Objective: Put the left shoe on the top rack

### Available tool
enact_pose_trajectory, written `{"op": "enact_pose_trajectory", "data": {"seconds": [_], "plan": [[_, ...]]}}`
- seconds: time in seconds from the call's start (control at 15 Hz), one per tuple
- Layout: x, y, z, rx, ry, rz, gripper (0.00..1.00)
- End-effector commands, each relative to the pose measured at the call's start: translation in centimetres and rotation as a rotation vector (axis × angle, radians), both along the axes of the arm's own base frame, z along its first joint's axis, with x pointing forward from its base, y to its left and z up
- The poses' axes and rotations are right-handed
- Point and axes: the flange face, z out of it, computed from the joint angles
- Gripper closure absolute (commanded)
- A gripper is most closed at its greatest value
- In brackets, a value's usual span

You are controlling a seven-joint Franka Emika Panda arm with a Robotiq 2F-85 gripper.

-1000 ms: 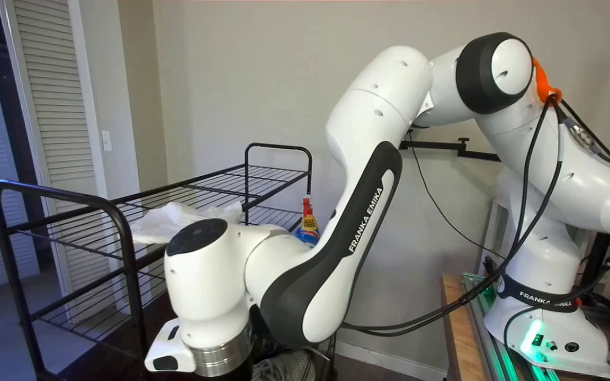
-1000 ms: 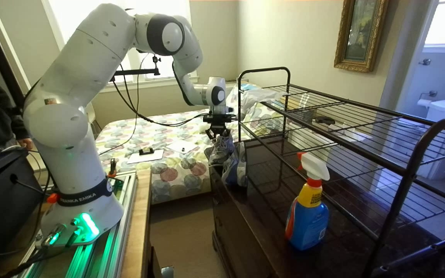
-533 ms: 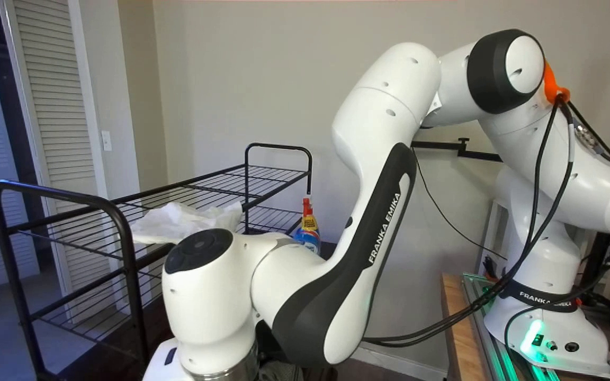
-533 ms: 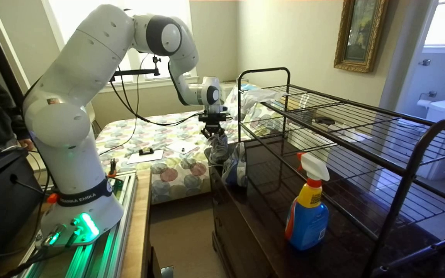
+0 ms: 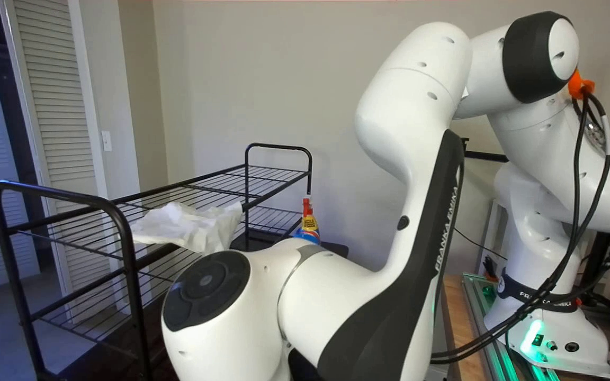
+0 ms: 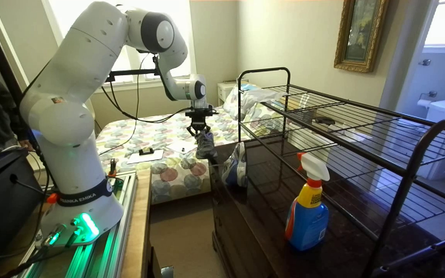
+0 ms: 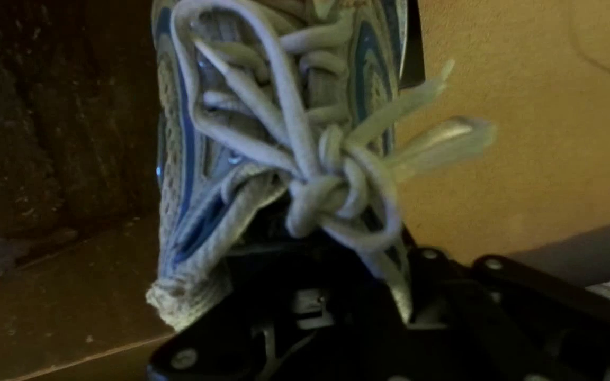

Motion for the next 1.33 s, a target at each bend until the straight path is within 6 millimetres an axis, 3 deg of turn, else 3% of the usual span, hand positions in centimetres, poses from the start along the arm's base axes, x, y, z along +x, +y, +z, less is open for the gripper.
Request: {"op": "enact_pose_trajectory", "data": {"seconds": [0.0,0.13,0.53,0.6,0.73,0.8,0.87,1.27], "plan": [[-1.8,0.4,3.6,-0.028,-0.056,0.059,0.98],[-2.2,1.0,6.2,-0.005,-0.103,0.066,0.98],[-5.0,3.2,17.5,0.077,-0.221,0.081,0.98],[-3.2,3.7,14.2,0.089,-0.186,0.074,0.92],[-4.3,4.0,17.2,0.095,-0.211,0.089,0.92],[-4.6,3.9,17.6,0.094,-0.216,0.093,0.98],[-4.2,3.5,16.9,0.117,-0.196,0.087,0.98],[-7.6,-1.2,20.5,0.021,-0.223,0.152,0.98]]}}
